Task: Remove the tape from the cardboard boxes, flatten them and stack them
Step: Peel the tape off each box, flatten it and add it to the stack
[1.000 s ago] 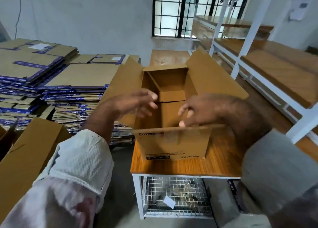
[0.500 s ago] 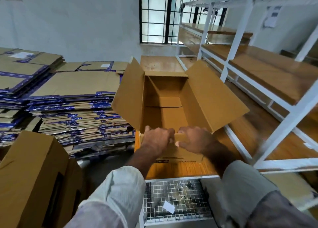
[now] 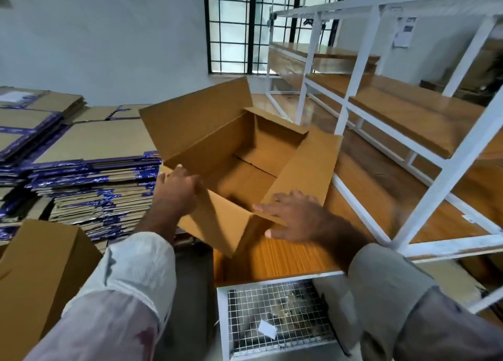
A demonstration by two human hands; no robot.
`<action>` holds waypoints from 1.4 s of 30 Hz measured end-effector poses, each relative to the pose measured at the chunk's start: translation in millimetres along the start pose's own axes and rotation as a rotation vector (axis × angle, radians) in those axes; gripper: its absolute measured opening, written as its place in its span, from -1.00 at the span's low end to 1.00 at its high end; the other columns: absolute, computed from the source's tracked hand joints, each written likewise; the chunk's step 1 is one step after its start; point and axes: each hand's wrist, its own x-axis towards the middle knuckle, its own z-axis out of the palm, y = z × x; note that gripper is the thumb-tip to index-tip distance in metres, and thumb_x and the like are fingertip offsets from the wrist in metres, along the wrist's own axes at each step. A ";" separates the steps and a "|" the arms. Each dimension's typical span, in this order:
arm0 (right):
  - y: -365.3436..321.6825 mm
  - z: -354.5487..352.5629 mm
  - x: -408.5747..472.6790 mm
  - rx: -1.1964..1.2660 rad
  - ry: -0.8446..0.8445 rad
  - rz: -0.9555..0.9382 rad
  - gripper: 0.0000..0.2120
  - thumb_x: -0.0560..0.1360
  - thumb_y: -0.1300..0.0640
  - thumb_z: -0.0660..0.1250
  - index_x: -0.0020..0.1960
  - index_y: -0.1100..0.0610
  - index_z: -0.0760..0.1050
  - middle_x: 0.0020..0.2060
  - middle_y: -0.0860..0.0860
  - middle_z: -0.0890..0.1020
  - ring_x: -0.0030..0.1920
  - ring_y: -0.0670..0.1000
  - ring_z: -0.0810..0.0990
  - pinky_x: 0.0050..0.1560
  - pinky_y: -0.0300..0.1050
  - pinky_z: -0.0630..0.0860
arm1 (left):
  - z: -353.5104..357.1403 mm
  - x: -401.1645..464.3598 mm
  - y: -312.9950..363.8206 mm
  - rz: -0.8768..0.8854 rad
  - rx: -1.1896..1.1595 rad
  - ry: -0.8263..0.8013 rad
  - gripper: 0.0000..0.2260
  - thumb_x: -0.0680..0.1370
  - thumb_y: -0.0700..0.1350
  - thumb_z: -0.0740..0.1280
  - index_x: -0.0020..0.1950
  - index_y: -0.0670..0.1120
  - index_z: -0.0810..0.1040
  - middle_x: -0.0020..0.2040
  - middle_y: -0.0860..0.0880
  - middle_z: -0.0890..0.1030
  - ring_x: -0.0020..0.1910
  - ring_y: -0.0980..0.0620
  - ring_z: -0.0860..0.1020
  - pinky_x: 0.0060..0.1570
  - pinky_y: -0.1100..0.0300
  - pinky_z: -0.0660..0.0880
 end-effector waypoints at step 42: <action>238.8 -1.3 223.0 0.198 0.549 0.588 -0.35 0.63 0.04 0.16 0.61 0.30 0.07 0.59 0.33 0.15 0.60 0.30 0.11 0.58 0.21 0.09 | 31.6 10.3 55.1 -0.273 -0.331 -0.141 -0.23 0.12 0.71 0.25 -0.18 0.04 0.60 -0.25 0.09 0.65 -0.23 0.11 0.62 -0.18 0.15 0.57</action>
